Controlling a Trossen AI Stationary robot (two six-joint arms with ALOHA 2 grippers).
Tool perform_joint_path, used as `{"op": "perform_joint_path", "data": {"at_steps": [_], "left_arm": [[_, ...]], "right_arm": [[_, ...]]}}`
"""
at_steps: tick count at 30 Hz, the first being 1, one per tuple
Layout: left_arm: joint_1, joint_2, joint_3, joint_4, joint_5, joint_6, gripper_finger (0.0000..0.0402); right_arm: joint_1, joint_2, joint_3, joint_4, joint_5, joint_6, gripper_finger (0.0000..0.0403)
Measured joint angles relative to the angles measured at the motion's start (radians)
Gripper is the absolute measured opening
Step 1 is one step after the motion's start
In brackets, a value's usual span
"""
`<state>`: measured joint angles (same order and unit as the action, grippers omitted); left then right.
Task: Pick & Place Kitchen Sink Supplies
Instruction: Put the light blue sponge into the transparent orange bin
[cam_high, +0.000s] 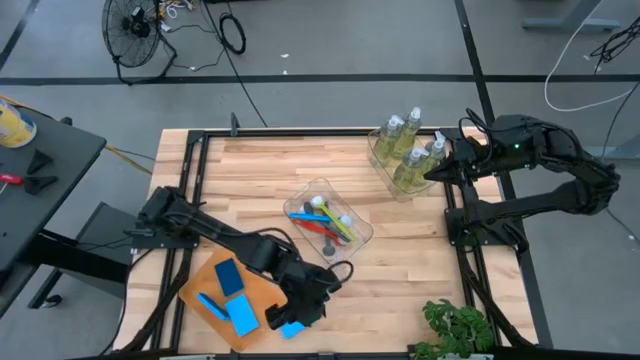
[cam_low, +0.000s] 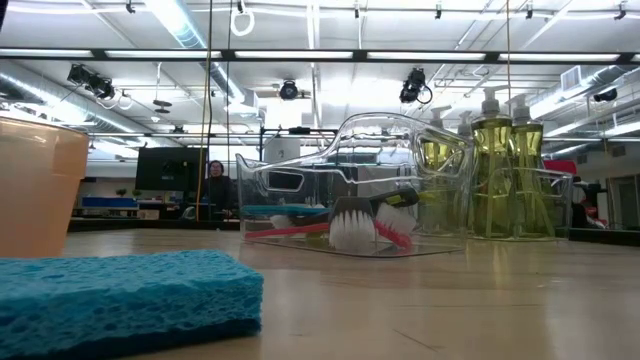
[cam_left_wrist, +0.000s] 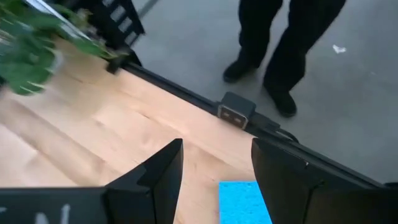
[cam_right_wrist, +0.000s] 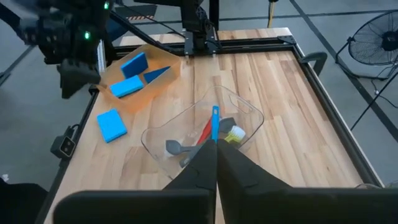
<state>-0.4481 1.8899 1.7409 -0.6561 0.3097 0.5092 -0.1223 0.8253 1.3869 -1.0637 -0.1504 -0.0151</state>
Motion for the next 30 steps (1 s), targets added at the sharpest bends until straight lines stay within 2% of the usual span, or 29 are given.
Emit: {"op": "perform_joint_path", "data": {"at_steps": [21,30], "left_arm": [[0.023,0.252,0.0,-0.091,0.009,0.056,0.0195],[0.025,0.292,-0.001,-0.101,0.006,0.087,0.0195]], "right_arm": [[0.0,0.0,0.0,0.0,0.0,0.001,0.0008],[0.0,0.0,0.0,-0.001,0.001,0.003,0.0008]]}}
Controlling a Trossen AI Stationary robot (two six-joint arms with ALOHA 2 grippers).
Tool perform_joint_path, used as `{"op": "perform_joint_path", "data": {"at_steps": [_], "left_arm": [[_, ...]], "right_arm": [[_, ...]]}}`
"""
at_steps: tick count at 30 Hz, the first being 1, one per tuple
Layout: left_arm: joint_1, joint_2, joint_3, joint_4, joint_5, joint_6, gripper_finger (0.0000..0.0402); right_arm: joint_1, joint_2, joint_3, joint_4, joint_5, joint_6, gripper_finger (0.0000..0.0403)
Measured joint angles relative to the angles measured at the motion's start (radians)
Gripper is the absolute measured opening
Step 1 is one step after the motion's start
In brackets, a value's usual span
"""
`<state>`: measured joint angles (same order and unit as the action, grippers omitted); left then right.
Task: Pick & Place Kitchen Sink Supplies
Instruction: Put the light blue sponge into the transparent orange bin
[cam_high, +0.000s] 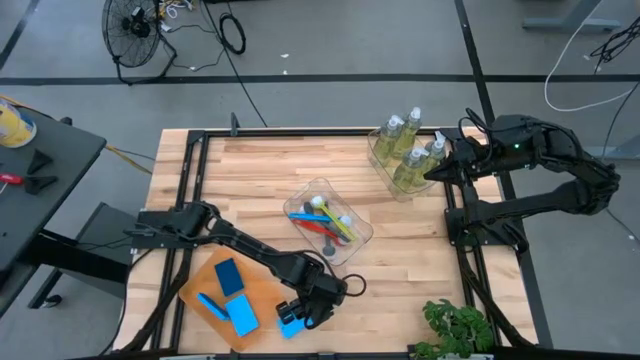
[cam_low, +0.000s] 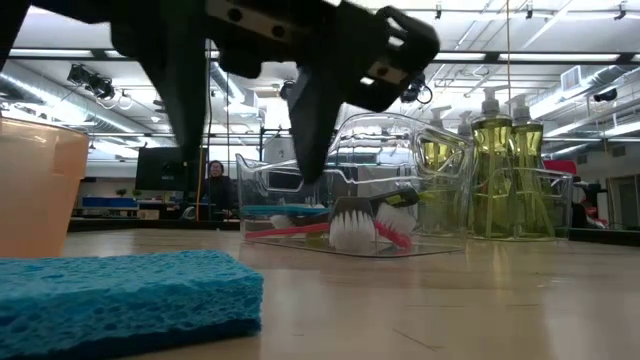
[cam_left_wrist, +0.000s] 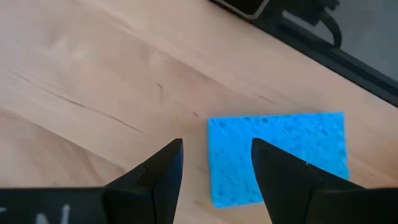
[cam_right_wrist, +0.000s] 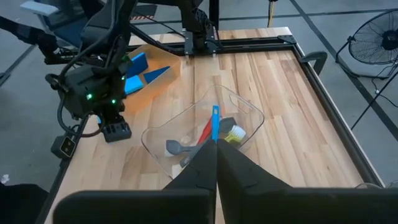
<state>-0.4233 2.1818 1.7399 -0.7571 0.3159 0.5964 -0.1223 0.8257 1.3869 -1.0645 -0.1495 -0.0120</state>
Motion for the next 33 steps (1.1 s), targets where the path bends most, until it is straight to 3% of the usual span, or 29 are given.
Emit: {"op": "perform_joint_path", "data": {"at_steps": [22,33], "left_arm": [[0.014,0.0,-0.047,0.008,0.047,0.009,0.0195],[0.016,0.027,-0.047,-0.006,0.083,-0.116,0.0195]], "right_arm": [[0.0,0.002,0.0,0.0,0.002,-0.032,0.0008],[0.0,0.002,0.0,0.001,0.001,-0.062,0.0008]]}}
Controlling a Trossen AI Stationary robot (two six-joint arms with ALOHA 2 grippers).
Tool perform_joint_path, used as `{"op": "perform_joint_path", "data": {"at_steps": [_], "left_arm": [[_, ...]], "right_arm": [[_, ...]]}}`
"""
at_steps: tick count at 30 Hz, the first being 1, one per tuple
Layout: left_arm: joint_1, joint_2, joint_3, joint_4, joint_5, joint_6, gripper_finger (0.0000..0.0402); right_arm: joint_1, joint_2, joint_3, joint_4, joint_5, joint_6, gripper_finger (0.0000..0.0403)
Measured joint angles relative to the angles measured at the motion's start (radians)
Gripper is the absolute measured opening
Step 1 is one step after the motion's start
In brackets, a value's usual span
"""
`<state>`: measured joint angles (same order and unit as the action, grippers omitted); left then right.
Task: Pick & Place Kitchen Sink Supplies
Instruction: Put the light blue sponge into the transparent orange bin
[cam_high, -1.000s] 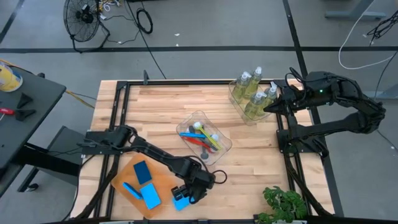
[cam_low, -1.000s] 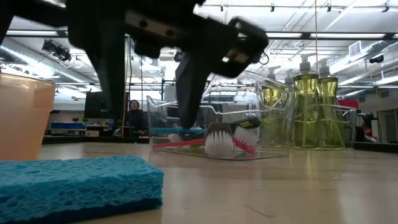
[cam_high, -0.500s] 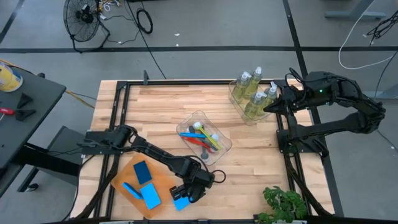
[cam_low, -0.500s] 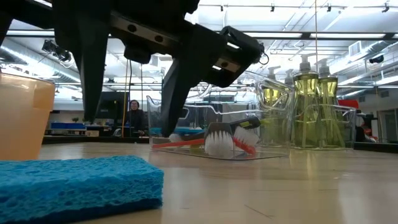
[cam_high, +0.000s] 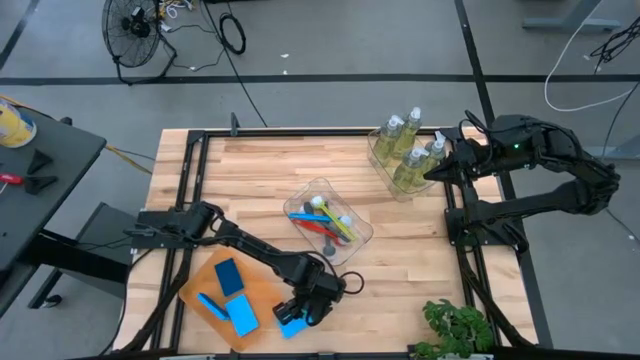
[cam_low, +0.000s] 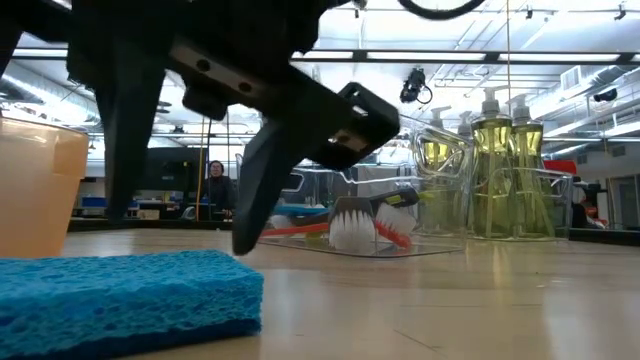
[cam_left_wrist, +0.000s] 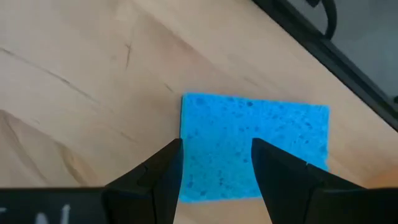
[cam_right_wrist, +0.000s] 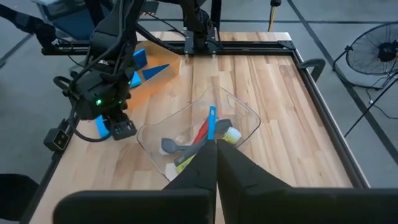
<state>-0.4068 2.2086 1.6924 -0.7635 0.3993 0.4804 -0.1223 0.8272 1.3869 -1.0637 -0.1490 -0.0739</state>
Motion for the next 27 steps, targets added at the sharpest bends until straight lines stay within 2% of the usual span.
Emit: {"op": "perform_joint_path", "data": {"at_steps": [14,27], "left_arm": [[0.0,0.005,0.001,0.0,0.009,-0.024,0.0195],[0.018,0.005,0.001,-0.006,-0.046,-0.022,0.0195]], "right_arm": [[0.0,0.0,0.0,0.0,0.0,-0.026,0.0008],[0.0,0.001,0.0,0.0,0.0,-0.048,0.0008]]}}
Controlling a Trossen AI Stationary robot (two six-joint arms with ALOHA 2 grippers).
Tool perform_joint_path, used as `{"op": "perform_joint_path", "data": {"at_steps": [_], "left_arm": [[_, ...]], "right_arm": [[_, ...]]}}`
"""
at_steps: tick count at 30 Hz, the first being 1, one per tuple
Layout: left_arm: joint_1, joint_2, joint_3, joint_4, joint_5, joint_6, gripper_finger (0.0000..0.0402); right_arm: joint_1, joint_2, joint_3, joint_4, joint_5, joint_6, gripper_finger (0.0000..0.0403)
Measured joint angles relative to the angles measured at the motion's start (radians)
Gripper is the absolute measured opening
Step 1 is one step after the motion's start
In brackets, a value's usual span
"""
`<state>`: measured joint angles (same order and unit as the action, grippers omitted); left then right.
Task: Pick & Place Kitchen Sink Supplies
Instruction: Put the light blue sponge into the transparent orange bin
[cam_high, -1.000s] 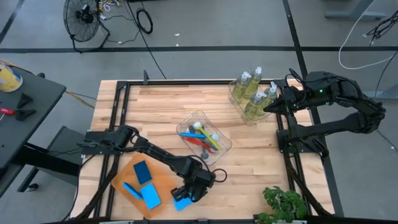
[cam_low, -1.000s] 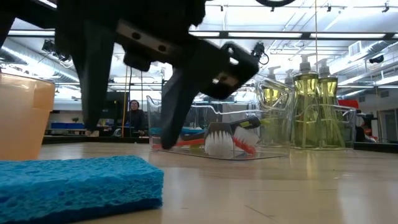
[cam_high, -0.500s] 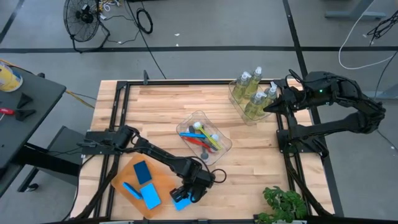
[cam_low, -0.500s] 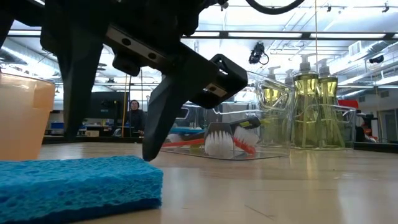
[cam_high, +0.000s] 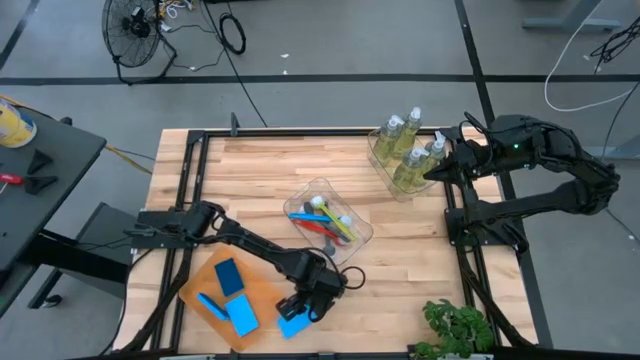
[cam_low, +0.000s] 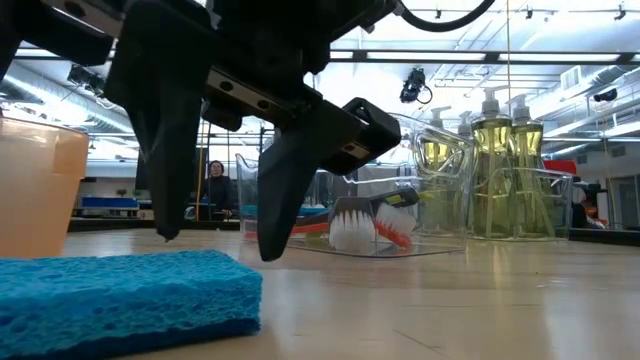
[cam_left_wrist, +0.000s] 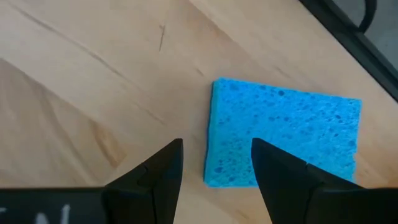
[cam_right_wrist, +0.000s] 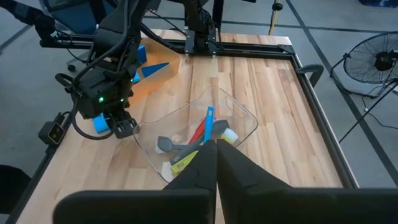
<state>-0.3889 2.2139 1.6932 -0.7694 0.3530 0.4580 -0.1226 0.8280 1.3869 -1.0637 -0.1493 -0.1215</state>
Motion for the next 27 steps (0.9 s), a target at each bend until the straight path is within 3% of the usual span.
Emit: {"op": "perform_joint_path", "data": {"at_steps": [16,27], "left_arm": [[-0.003,0.029,0.0,-0.024,0.008,-0.002,0.0188],[0.0,0.029,0.0,-0.029,0.025,-0.001,0.0075]], "right_arm": [[0.0,0.0,0.0,0.001,0.0,0.0,0.0008],[0.0,0.002,0.0,0.002,0.0,0.005,0.0008]]}}
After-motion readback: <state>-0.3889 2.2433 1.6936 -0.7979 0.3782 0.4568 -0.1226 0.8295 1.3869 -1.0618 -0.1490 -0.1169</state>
